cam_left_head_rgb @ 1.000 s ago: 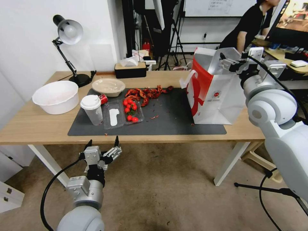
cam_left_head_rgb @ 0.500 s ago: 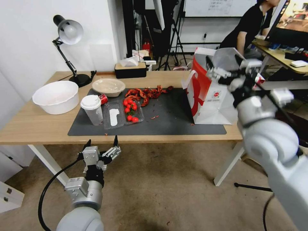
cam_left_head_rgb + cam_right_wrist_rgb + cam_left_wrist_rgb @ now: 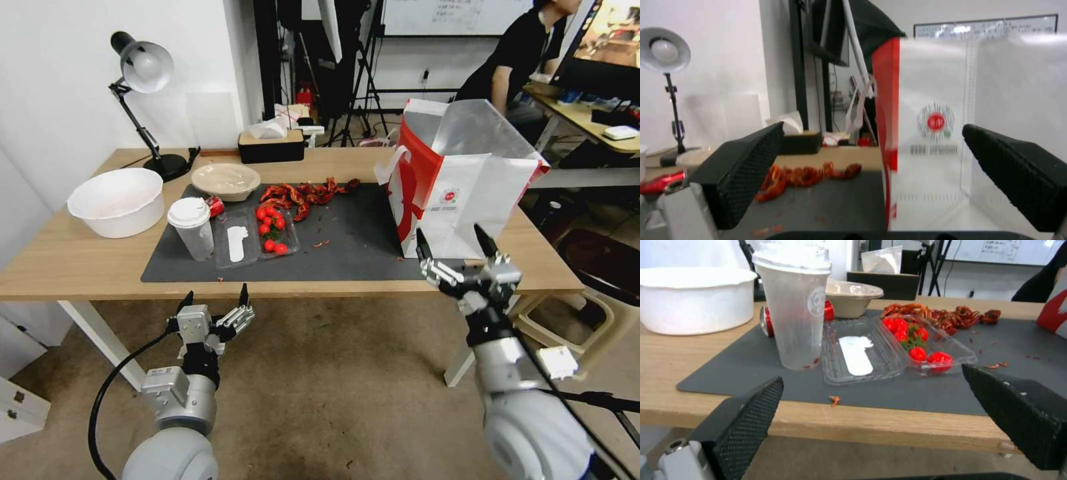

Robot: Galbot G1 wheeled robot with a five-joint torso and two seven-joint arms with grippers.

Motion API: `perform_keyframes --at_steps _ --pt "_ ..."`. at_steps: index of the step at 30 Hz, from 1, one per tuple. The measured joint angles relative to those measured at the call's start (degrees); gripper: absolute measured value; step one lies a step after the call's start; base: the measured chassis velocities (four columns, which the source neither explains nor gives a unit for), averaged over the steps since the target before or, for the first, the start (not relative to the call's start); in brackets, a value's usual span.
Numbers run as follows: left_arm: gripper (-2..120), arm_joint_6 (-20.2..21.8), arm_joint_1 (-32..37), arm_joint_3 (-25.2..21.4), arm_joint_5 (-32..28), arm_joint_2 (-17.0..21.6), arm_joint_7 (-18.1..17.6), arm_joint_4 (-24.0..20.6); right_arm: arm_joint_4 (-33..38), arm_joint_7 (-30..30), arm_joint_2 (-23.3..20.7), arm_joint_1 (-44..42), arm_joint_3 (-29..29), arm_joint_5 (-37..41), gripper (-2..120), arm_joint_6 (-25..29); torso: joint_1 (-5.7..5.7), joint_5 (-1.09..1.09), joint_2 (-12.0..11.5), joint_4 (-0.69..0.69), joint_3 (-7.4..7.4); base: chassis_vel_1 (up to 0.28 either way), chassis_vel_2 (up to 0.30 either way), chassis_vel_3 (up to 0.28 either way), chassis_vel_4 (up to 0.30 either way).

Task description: Pick up the trash from the table and place it into the takeout bag.

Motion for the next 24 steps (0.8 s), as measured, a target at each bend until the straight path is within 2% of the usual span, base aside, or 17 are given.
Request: perform_keyframes --at_steps 11,24 --pt "100 -0.3 0.7 -0.2 0.0 -0.1 -0.1 -0.5 -4.7 -1.7 3.8 -3.7 -3.2 -3.4 100 2.5 0.00 0.01 0.0 0.01 0.01 0.000 0.000 0.000 0.000" --pt "100 -0.5 0.8 -0.1 0.1 -0.2 -0.2 -0.5 -6.2 -1.7 4.3 -3.9 -3.7 -3.7 100 2.5 0.00 0.01 0.0 0.01 0.01 0.000 0.000 0.000 0.000"
